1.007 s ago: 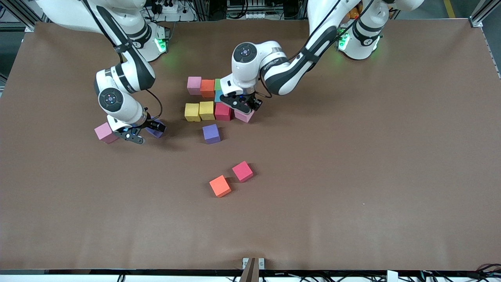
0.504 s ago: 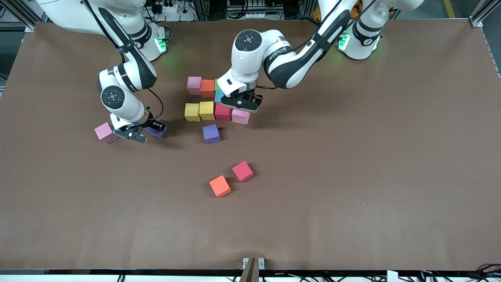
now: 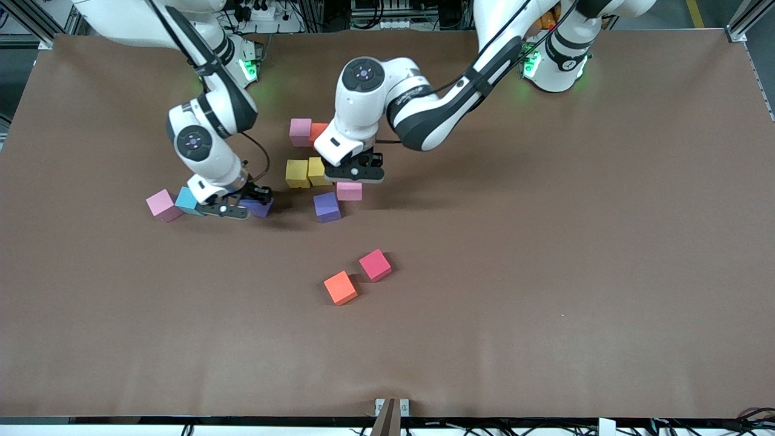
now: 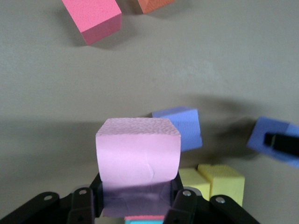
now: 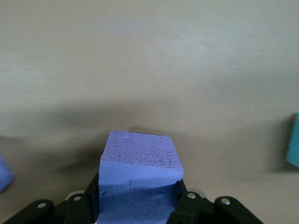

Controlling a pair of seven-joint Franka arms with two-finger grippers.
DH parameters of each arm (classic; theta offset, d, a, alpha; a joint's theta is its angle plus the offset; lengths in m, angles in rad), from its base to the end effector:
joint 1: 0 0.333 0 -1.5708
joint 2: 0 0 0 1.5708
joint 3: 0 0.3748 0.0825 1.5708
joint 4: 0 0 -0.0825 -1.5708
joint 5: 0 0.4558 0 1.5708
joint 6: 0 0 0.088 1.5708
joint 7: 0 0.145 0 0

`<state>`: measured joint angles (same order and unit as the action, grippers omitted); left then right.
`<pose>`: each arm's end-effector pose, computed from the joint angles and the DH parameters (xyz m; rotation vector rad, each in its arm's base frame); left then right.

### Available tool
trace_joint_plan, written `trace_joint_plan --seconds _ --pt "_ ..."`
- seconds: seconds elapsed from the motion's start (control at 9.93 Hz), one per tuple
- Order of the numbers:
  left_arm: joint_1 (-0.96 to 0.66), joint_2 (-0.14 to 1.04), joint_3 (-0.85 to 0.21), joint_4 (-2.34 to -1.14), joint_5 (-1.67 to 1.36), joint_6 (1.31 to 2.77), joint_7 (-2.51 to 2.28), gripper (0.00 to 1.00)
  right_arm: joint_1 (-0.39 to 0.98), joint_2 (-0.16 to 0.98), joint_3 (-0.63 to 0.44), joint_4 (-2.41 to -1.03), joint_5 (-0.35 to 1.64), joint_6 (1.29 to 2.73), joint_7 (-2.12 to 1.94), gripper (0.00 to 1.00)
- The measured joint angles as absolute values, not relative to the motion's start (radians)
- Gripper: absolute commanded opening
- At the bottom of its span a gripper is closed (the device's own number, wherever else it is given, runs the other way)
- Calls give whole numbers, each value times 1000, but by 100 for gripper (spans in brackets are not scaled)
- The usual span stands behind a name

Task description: Form number 2 with 11 blocks

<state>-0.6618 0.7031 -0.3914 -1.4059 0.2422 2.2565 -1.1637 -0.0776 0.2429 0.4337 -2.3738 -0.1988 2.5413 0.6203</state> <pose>0.4880 -0.6957 0.3039 2.9400 0.1254 0.0824 0.5135 0.1984 0.1852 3.1098 -0.1650 -0.0570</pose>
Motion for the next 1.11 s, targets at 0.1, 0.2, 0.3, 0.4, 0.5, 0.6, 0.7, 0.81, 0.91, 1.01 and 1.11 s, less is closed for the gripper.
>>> trace_joint_plan --seconds 0.1,0.2,0.3,0.4,0.5,0.6,0.7,0.81,0.91,1.01,1.11 --pt "-692 723 -361 -1376 242 2256 -1191 0 -39 244 435 -2355 -199 2538 619 0" --pt "-706 731 -344 -1360 242 2256 -1202 0 -10 247 436 -2341 -199 2536 619 0" --pt "-701 731 -336 -1350 242 2253 -1202 0 15 259 436 -2328 -199 2536 618 0" --pt "-681 730 -336 -1334 238 2241 -1176 0 42 280 437 -2315 -199 2536 617 0" --pt "-658 726 -335 -1326 213 2216 -1107 0 68 303 437 -2308 -199 2537 615 0" --pt "-630 719 -335 -1320 169 2179 -1010 0 93 326 437 -2304 -200 2538 614 0" --pt "-603 711 -335 -1317 135 2150 -935 0 109 339 437 -2299 -206 2538 606 0" --pt "-582 701 -335 -1316 121 2130 -889 0 111 340 437 -2294 -214 2530 591 0" --pt "-573 695 -336 -1316 120 2119 -864 2 111 341 437 -2293 -215 2528 573 0" --pt "-573 694 -336 -1317 120 2117 -844 3 112 341 437 -2292 -216 2524 555 0" --pt "-573 694 -337 -1317 120 2117 -821 3 112 341 436 -2291 -219 2519 538 0"
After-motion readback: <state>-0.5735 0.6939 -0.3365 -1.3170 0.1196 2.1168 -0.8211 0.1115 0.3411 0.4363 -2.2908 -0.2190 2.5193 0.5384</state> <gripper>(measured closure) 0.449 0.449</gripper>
